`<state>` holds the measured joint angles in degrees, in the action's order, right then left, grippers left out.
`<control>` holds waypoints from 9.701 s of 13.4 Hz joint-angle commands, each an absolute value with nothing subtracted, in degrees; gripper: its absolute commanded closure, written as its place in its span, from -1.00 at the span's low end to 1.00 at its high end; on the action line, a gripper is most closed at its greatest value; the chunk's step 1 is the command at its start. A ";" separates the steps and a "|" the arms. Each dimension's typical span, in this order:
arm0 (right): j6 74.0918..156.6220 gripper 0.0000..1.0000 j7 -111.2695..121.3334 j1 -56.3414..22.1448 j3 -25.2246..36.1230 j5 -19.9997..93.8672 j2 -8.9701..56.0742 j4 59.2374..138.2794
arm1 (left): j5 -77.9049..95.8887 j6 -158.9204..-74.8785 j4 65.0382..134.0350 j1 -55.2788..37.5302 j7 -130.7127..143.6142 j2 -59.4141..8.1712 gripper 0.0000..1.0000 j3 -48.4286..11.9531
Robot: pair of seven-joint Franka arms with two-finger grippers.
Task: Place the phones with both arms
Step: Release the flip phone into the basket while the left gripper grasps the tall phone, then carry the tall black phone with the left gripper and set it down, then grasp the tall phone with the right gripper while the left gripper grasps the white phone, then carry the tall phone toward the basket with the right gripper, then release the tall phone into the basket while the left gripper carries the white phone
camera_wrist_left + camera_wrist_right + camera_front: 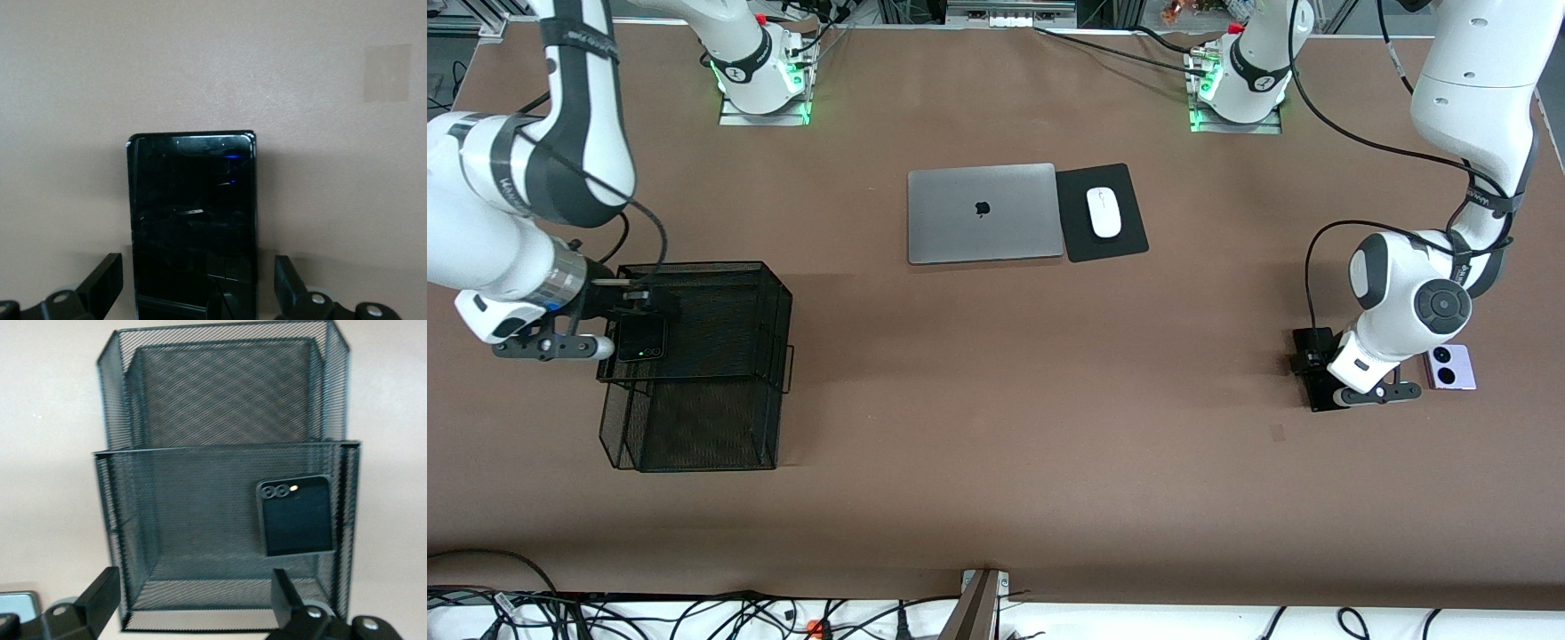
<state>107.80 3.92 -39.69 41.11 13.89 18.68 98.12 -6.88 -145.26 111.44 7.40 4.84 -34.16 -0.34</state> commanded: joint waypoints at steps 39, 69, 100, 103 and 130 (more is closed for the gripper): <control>107.05 -1.00 -5.98 -26.10 10.28 1.32 12.48 95.27 | -6.85 -136.05 78.66 -34.45 52.38 -51.94 -0.54 -10.55; 127.69 -1.00 -34.28 -49.66 4.57 0.35 45.35 79.00 | -13.09 -107.57 82.35 20.02 -6.83 -36.73 -1.00 -8.88; 132.38 1.00 -36.21 -48.25 4.57 1.05 47.99 78.59 | -12.83 -127.53 86.13 34.37 -24.08 -48.16 0.17 -8.88; 125.36 1.00 -36.30 -47.90 4.75 0.97 46.15 75.95 | -12.92 -126.92 85.87 33.93 -23.99 -47.46 0.26 -8.88; 129.46 1.00 2.28 -37.97 32.26 3.77 12.56 119.36 | -8.26 -116.17 80.52 -25.12 32.49 -38.57 0.21 -10.28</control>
